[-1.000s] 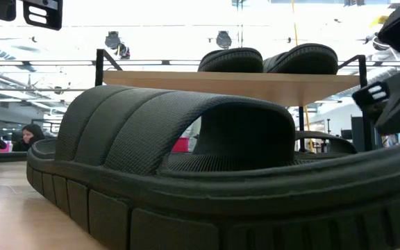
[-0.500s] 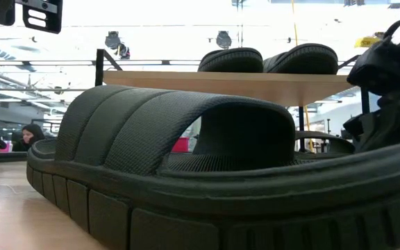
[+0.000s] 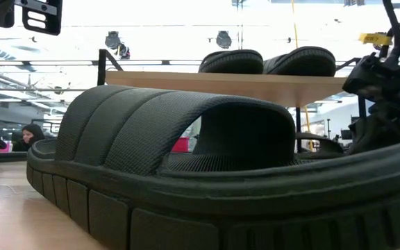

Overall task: Pick and place slides into the shelf
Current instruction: Put the black slipper under the shelf, then adjust the shelf

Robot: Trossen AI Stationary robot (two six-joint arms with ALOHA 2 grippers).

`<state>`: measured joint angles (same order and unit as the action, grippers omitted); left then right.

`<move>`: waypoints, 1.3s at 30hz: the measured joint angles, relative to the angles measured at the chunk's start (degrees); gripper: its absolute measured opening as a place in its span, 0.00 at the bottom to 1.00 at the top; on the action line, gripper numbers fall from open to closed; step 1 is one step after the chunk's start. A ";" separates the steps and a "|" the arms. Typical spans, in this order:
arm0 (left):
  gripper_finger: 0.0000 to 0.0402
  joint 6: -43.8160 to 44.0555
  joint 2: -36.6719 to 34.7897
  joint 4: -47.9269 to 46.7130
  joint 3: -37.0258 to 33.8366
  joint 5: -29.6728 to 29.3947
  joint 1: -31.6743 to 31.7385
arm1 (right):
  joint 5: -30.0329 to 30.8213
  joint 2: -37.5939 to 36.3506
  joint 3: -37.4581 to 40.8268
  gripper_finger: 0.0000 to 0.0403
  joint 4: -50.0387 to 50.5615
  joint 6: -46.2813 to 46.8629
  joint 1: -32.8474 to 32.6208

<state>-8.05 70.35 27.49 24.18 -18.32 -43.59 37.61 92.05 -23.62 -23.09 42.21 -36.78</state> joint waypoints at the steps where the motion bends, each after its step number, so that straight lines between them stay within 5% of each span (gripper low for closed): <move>1: 0.01 0.02 0.00 -0.01 0.00 0.01 0.00 | 0.16 0.00 0.02 0.00 0.13 -0.02 0.03; 7: 0.01 0.63 0.00 -0.24 0.00 0.00 0.00 | -1.88 0.02 0.07 0.00 -1.77 -2.01 -0.03; 12: 0.01 0.87 0.00 -0.46 0.00 0.00 0.00 | -11.95 -1.65 -0.26 0.00 -11.88 -14.15 -1.13; 15: 0.01 0.87 0.00 -0.46 0.01 -0.04 0.00 | -11.54 -5.10 -1.52 0.00 -13.39 -20.99 -3.65; 21: 0.01 1.03 0.00 -0.83 0.02 -6.11 -0.02 | 5.54 -17.89 -6.98 0.00 5.66 -26.61 -12.02; 29: 0.01 -0.33 0.00 -1.21 0.02 -9.57 -1.50 | 32.30 -31.24 -14.43 0.00 41.54 -14.07 -24.88; 39: 0.01 -0.18 -2.30 -1.19 0.02 -10.77 -4.98 | 36.03 -38.13 -14.43 0.00 71.08 4.93 -24.35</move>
<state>-8.23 68.05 26.30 24.21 -29.09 -48.57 73.64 53.92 -38.04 47.98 47.14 -61.14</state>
